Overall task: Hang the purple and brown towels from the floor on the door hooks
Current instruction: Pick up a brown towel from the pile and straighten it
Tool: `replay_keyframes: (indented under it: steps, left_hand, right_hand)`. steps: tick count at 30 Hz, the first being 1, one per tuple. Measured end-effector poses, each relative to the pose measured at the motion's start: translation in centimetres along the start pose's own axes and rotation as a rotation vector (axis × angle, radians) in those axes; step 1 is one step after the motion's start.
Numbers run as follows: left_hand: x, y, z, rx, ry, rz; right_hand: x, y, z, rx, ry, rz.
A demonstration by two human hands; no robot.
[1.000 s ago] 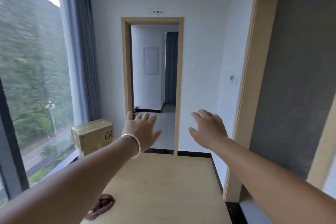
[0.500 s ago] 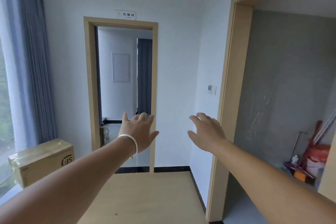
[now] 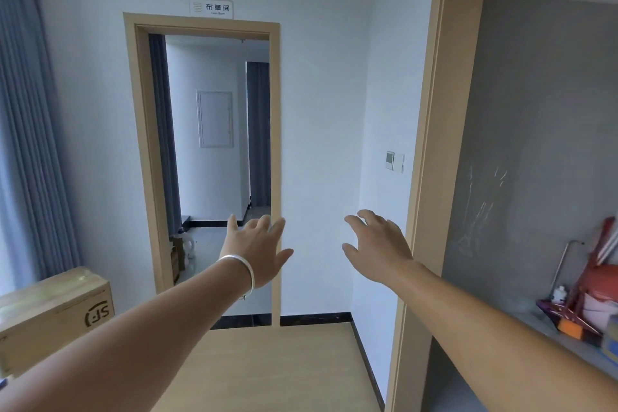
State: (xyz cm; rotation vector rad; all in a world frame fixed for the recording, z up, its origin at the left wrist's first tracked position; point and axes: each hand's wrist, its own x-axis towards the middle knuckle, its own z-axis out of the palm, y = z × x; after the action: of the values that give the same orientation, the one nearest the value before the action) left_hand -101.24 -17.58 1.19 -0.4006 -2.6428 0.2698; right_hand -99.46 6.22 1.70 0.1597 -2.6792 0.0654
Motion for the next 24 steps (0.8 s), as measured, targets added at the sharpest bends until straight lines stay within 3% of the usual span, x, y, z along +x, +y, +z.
replay_keyframes:
  steps: [14, 24]
  left_hand:
    - [16.6, 5.5, 4.3, 0.048, 0.012, -0.081]
    - [28.2, 3.4, 11.5, 0.06, -0.019, -0.08]
  right_hand:
    - [13.8, 11.8, 5.9, 0.047, 0.0, -0.048]
    - [24.5, 14.4, 12.9, 0.061, -0.03, -0.062]
